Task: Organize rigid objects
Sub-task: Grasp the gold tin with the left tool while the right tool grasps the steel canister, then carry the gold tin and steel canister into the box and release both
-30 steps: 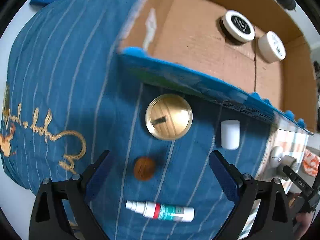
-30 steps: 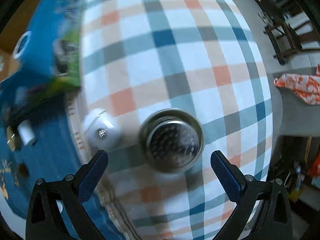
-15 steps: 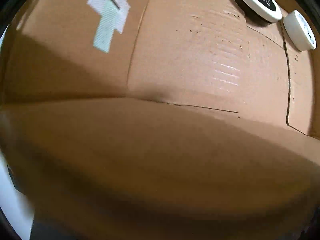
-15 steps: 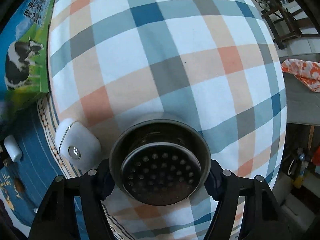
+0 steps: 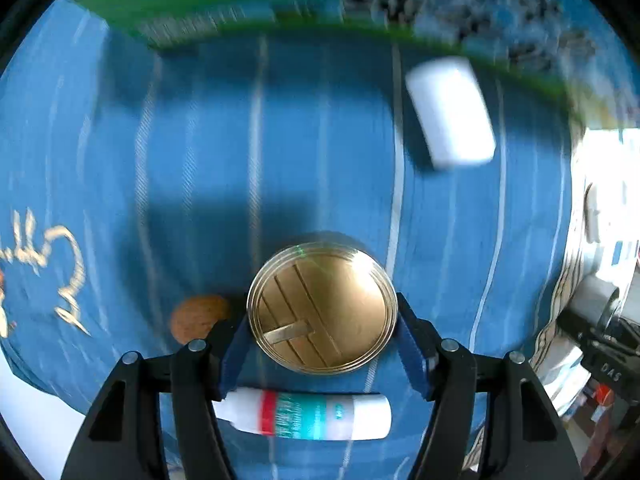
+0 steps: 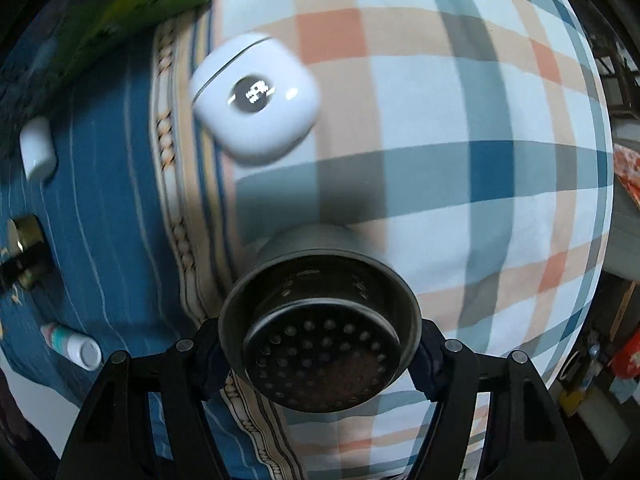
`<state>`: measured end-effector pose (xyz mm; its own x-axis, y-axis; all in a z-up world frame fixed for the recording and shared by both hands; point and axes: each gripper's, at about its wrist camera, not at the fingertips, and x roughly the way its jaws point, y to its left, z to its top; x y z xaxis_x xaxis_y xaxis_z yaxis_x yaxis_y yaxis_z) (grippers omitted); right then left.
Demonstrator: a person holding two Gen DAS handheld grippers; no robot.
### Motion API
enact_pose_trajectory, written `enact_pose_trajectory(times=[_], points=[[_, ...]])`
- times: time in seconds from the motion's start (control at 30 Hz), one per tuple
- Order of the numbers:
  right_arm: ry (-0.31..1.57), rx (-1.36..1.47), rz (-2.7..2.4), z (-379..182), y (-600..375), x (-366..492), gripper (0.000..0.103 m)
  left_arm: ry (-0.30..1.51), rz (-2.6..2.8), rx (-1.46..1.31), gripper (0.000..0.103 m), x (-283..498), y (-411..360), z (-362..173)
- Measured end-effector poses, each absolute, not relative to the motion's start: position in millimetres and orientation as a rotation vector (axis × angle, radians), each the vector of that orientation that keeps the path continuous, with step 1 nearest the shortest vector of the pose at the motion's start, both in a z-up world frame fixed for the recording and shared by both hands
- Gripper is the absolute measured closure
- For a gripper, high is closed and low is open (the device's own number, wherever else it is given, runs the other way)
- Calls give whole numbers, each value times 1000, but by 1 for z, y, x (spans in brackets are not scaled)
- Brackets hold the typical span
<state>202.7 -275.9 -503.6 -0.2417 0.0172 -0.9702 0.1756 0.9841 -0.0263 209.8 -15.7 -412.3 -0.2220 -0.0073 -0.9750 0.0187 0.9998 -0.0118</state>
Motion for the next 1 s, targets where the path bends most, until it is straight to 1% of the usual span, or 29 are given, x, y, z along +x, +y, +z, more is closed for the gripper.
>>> enact_pose_trajectory(times=[0.07, 0.17, 0.23, 0.3, 0.37, 0.43, 0.47, 0.5, 0.6, 0.77, 1.0], points=[[1812, 142, -159, -502, -274, 202, 29, 1788, -11, -10, 38, 212, -14, -414], [1814, 176, -165, -503, -275, 207, 29, 1804, -7, -50, 32, 216, -9, -416], [1821, 203, -167, -511, -279, 218, 29, 1807, -3, -39, 31, 233, 0, -416], [1815, 202, -172, -513, -283, 214, 29, 1801, 9, -36, 31, 247, -7, -420], [1813, 191, -178, -512, -282, 214, 29, 1790, 19, -37, 31, 248, -7, -419], [1808, 183, -179, -512, -281, 209, 30, 1767, 25, -19, 35, 245, -4, -418], [1808, 178, -177, -513, -280, 209, 30, 1758, 19, -10, 40, 240, -5, -416], [1810, 175, -177, -516, -276, 211, 30, 1756, 19, 5, 40, 245, -19, -405], [1818, 146, -170, -518, -264, 204, 30, 1752, 15, 21, 40, 242, -27, -404], [1797, 144, -113, -506, -243, 205, 31, 1702, 13, 14, 40, 231, -28, -372], [1720, 102, -25, -458, -211, 199, 31, 1607, -40, -16, 40, 215, -36, -306]])
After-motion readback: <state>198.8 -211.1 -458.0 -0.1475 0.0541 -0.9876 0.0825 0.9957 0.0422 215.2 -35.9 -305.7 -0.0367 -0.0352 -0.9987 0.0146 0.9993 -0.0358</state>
